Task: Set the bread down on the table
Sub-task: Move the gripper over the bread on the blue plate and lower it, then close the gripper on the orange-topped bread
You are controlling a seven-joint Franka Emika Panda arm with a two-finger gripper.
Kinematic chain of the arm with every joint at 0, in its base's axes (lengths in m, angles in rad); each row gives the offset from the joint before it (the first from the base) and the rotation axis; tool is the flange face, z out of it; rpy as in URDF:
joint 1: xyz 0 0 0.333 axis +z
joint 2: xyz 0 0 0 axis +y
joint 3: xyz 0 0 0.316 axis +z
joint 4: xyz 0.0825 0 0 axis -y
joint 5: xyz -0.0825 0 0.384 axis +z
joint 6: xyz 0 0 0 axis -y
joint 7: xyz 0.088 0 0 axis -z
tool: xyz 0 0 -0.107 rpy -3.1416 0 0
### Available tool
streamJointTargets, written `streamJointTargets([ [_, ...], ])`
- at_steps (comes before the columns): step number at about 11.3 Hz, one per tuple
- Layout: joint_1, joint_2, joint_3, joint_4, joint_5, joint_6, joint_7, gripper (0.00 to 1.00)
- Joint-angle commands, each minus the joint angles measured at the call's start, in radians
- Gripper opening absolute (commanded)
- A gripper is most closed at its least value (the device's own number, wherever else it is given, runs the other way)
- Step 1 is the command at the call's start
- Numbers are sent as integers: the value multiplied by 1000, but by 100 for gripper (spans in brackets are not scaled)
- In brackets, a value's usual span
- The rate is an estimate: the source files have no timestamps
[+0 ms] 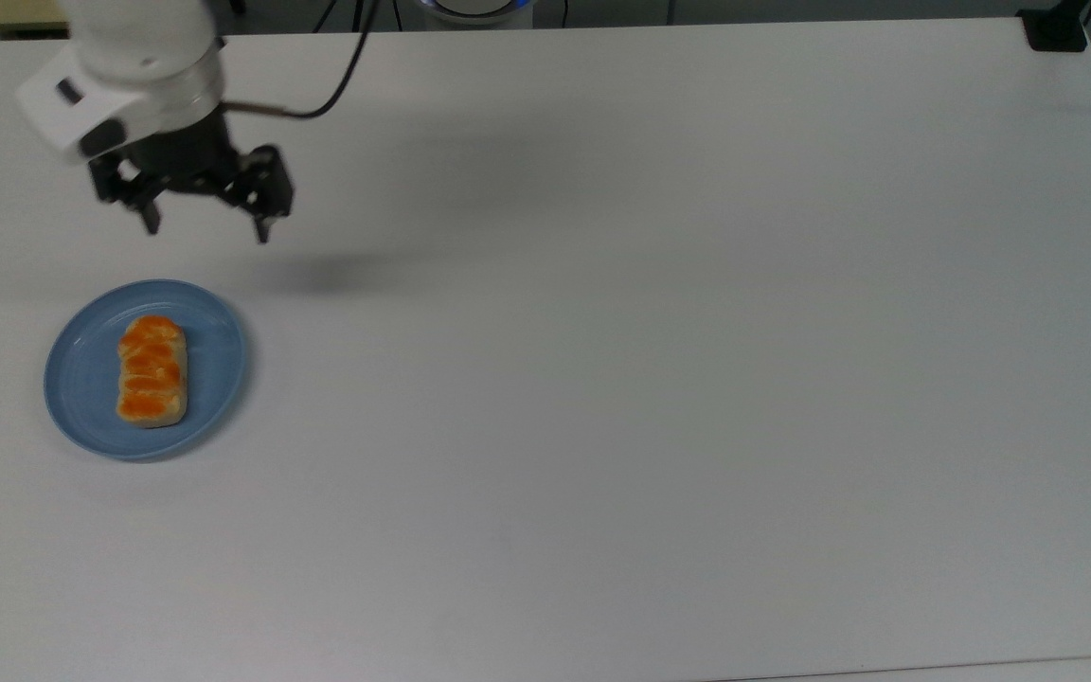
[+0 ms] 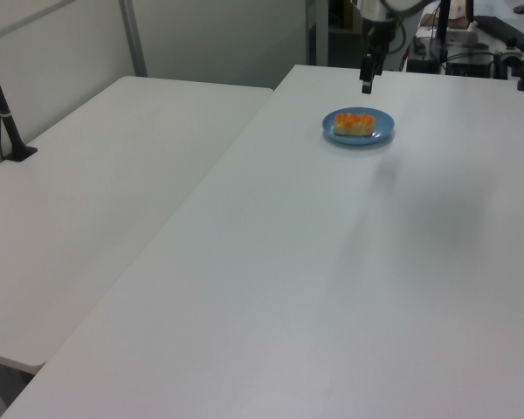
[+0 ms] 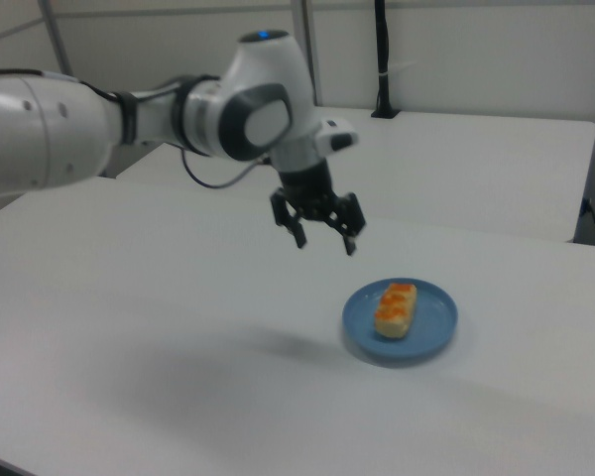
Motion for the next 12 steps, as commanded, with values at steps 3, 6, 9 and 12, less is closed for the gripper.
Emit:
streamJointTargets([
  [3,-67,194,-4,49,-7,232,-60,100],
  [6,-98,269,-4,51,-7,369,-61,100],
  [9,-112,317,-4,69,-7,405,-78,100],
  [12,-106,338,3,66,-1,449,-66,64],
])
